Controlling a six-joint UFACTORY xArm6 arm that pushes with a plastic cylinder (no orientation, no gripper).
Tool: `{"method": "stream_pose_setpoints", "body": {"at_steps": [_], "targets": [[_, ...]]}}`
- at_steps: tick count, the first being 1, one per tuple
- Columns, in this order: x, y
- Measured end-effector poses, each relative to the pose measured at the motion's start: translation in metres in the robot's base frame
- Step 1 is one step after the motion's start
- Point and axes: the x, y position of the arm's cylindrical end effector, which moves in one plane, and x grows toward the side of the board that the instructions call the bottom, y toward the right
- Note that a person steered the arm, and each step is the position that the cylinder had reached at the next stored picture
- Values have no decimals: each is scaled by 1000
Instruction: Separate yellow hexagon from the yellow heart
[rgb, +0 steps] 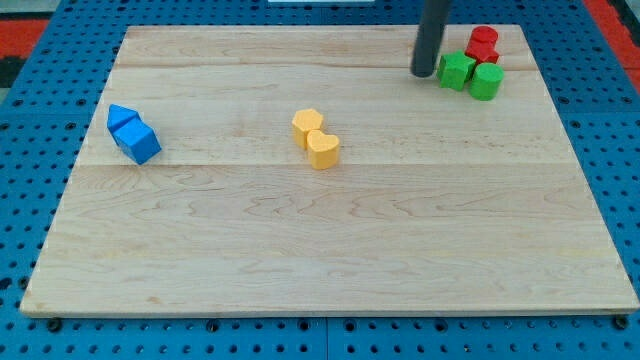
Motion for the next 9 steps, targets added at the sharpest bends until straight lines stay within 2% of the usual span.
{"method": "stream_pose_setpoints", "body": {"at_steps": [2,4,9], "targets": [[2,-88],[2,-143],[-4,-154]]}}
